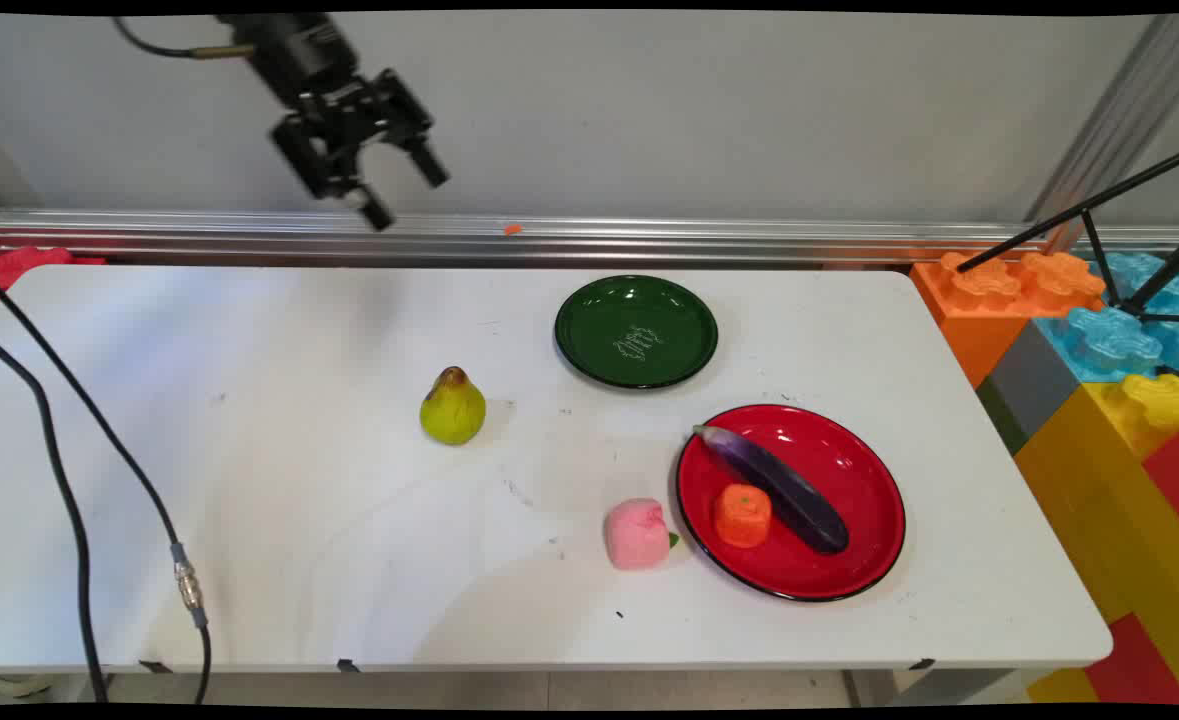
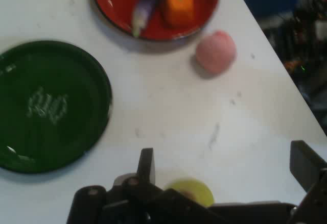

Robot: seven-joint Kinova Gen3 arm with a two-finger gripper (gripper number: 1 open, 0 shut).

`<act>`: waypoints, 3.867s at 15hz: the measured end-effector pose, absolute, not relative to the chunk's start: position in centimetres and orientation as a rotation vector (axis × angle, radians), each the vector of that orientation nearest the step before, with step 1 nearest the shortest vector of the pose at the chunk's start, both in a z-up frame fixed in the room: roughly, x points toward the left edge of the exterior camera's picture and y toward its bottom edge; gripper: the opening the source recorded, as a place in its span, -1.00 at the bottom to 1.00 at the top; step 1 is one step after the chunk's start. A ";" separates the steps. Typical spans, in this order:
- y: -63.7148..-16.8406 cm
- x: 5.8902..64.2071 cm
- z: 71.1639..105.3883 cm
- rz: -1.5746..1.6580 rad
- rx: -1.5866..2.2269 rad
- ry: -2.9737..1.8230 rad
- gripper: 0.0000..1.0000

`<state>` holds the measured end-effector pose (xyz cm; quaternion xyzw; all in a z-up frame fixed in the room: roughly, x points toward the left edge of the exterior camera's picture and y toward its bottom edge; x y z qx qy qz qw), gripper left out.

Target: Pick up the eggplant from the red plate

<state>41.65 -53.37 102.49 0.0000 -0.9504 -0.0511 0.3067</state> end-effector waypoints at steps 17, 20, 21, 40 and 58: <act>-54.6 21.2 91.5 0.066 -0.074 -2.398 1.00; -54.9 18.3 88.9 0.104 -0.132 -2.399 1.00; -54.9 17.5 88.0 0.107 -0.148 -2.403 1.00; -54.9 11.5 77.4 0.093 -0.308 -2.448 1.00; -55.7 9.8 74.6 0.116 -0.384 -2.456 -1.00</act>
